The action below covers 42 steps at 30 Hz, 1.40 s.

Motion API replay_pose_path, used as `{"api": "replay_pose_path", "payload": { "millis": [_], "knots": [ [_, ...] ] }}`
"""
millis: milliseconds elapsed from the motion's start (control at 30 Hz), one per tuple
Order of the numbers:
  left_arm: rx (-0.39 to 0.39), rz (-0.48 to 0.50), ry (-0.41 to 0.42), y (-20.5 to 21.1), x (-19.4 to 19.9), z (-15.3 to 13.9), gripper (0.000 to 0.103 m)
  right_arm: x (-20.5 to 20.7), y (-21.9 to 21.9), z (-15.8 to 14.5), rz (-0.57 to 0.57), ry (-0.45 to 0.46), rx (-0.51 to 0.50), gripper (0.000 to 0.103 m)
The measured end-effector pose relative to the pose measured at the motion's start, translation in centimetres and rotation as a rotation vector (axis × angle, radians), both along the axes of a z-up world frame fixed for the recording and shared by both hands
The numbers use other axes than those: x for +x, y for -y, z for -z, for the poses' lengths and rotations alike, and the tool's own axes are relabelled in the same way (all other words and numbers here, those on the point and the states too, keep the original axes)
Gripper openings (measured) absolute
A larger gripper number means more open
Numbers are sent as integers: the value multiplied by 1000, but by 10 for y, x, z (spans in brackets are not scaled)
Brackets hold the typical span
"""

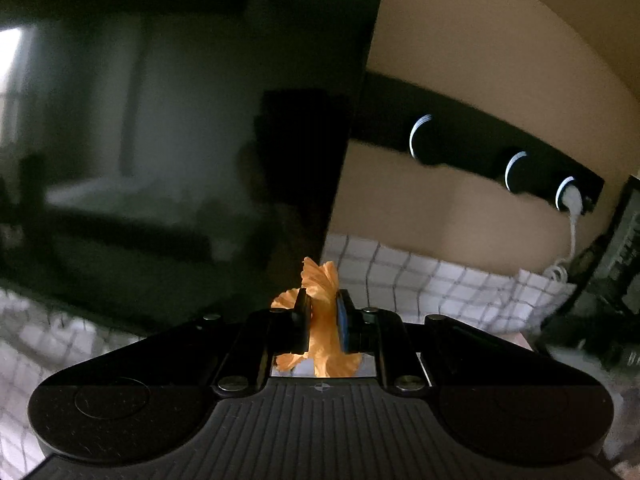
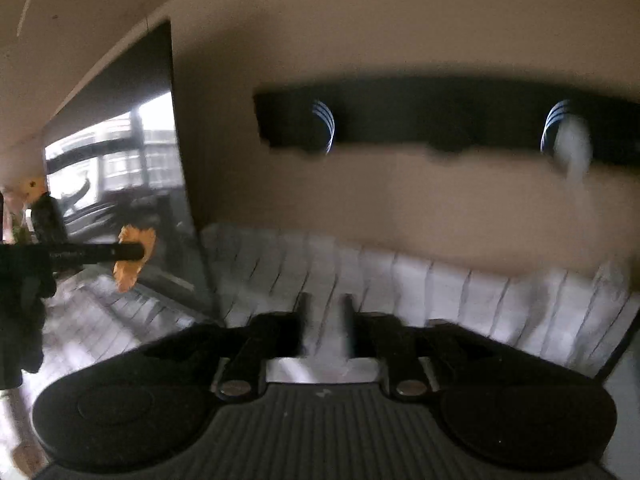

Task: Organize soft objects
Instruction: 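Lift the orange cloth and white tissue and carry both toward the pink box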

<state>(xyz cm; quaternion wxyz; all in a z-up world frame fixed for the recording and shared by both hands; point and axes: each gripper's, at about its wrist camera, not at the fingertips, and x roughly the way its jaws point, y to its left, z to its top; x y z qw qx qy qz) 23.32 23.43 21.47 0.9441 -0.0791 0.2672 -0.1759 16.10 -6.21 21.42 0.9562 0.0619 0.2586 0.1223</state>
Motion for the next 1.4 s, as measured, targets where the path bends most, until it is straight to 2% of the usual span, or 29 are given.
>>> {"api": "replay_pose_path", "payload": {
  "millis": [33,67,200,367,467,533,600,667,767,900,1133,1400],
  "knots": [
    [-10,-5,-19,-3,-4,6,16,-2,-2,11,-13,-21,36,63],
    [-18,-12,-38,-8,-7,13,16,-1,-5,23,-24,-36,69,67],
    [-43,-69,-124,-30,-17,41,16,10,-25,70,-54,-140,141,67],
    [-40,-140,-191,-68,-31,64,16,38,-46,117,14,-213,99,67],
    [-38,-180,-214,-91,-37,74,16,58,-49,132,63,-226,86,66],
    [-47,-206,-230,-108,-41,81,16,65,-50,137,80,-206,72,60],
    [-67,-233,-252,-122,-43,91,16,66,-54,139,53,-191,31,37],
    [-95,-261,-276,-135,-42,101,16,65,-68,132,23,-179,-84,21],
    [-133,-271,-282,-144,-40,111,16,59,-82,109,-19,-130,-166,11],
    [-158,-263,-266,-145,-28,111,16,52,-94,69,-79,-58,-143,11],
    [-135,-207,-170,-126,-10,75,16,58,-98,5,-123,23,-88,11],
    [-85,-125,-78,-67,17,38,16,37,-54,-27,-43,116,-122,11]
  ]
}}
